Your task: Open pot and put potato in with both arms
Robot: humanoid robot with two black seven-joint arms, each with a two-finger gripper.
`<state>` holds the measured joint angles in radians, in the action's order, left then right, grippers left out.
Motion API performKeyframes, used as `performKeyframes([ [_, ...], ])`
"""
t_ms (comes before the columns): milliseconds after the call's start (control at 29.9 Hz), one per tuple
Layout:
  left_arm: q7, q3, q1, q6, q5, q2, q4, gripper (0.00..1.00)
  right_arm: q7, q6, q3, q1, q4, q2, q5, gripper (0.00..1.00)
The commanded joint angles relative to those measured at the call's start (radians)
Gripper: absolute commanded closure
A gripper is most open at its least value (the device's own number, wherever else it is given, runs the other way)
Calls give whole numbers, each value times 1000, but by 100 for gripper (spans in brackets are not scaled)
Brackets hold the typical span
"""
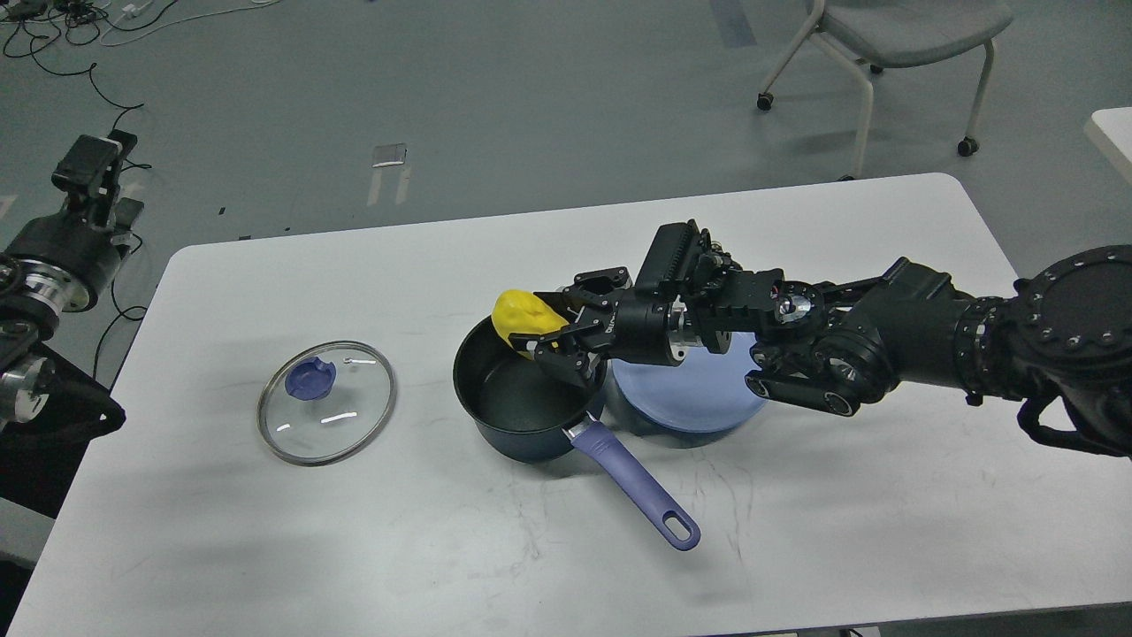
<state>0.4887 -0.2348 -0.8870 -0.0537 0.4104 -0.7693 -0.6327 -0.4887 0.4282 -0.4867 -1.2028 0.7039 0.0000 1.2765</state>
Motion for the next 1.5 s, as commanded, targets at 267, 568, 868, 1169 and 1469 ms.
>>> performKeyframes([
  [267,0,0,-1,-2,1,1,16,2,0,7,0,8,0,0,-108,11],
  [568,0,0,-1,-2,-2,4,16,2,0,11,199,-9,-1,0,-126,4],
  [868,-13,-29,-27,-101,-22,12,16,2,0,-58,418,-14,9,-32,-498,3],
  [1169,-143,-122,-90,-366,-148,47,16,2,0,-417,483,-11,9,-285,-922,3],
  [1469,-199,-221,-87,-435,-219,208,13,2,0,-825,709,94,14,-471,-1138,0],
])
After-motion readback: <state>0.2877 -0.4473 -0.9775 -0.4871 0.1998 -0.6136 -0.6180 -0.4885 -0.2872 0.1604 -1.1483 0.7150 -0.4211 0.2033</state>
